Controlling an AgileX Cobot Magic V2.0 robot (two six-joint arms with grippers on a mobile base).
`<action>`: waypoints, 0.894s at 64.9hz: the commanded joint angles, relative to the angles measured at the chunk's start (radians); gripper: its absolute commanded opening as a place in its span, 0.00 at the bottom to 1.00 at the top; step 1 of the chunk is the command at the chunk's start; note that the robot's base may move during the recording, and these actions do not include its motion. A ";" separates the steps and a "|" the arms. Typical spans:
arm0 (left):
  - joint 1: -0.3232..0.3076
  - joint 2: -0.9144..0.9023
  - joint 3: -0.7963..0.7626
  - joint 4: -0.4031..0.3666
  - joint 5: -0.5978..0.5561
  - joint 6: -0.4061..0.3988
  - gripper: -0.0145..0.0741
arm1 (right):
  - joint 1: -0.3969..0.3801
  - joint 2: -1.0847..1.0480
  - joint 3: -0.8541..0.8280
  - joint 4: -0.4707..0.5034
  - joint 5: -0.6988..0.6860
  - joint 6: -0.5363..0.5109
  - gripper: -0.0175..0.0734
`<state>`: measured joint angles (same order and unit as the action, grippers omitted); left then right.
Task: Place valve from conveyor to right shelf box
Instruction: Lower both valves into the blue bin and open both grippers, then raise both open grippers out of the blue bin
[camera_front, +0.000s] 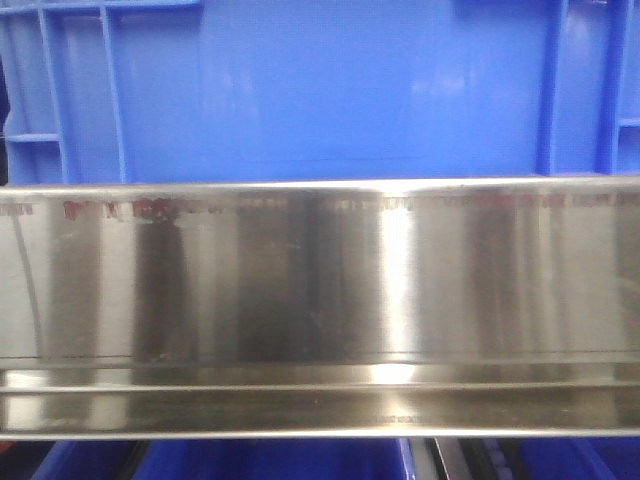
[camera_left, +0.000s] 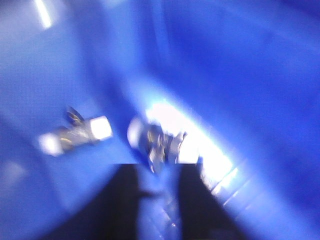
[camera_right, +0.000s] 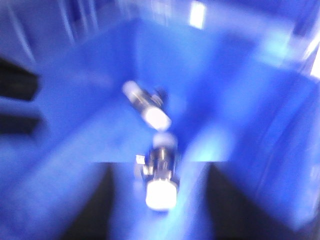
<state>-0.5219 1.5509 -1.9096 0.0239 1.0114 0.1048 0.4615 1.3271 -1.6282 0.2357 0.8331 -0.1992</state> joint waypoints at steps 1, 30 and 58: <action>-0.001 -0.084 -0.008 0.038 0.011 -0.020 0.04 | -0.010 -0.073 0.006 -0.006 -0.016 0.000 0.02; -0.001 -0.520 0.478 0.329 -0.200 -0.344 0.04 | -0.159 -0.475 0.475 -0.018 -0.213 0.000 0.02; -0.001 -1.097 1.185 0.298 -0.559 -0.406 0.04 | -0.159 -0.949 0.954 -0.018 -0.295 0.000 0.02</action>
<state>-0.5219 0.5436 -0.8166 0.3416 0.5016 -0.2893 0.3055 0.4568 -0.7357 0.2220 0.5759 -0.1992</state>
